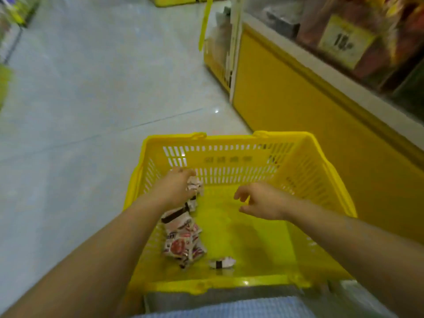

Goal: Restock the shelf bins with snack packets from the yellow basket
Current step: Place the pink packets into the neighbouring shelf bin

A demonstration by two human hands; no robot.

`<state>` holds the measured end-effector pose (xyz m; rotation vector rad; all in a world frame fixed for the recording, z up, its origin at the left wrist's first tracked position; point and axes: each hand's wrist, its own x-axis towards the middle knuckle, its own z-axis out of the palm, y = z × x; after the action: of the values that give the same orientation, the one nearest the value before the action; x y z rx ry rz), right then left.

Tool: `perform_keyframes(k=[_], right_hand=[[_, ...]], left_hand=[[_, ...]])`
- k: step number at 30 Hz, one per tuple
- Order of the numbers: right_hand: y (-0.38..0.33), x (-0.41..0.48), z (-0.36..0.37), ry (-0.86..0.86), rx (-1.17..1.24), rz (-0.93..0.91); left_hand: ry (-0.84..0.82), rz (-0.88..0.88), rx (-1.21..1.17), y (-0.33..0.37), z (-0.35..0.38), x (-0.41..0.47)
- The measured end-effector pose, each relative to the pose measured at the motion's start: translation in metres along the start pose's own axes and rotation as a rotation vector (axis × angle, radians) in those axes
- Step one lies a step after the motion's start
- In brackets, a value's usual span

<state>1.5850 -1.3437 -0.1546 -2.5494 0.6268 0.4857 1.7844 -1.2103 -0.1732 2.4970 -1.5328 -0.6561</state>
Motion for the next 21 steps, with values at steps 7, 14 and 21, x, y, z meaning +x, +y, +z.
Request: perform_keyframes(k=[7, 14, 21], right_hand=[[0.004, 0.092, 0.073, -0.074, 0.450, 0.093], [-0.016, 0.137, 0.120, -0.110, 0.972, 0.054], [0.002, 0.129, 0.124, -0.049, 1.028, 0.137]], left_hand=[[-0.202, -0.189, -0.022, -0.042, 0.054, 0.027], [-0.270, -0.260, -0.084, -0.046, 0.087, 0.043], [-0.202, -0.081, -0.376, -0.013, 0.116, 0.041]])
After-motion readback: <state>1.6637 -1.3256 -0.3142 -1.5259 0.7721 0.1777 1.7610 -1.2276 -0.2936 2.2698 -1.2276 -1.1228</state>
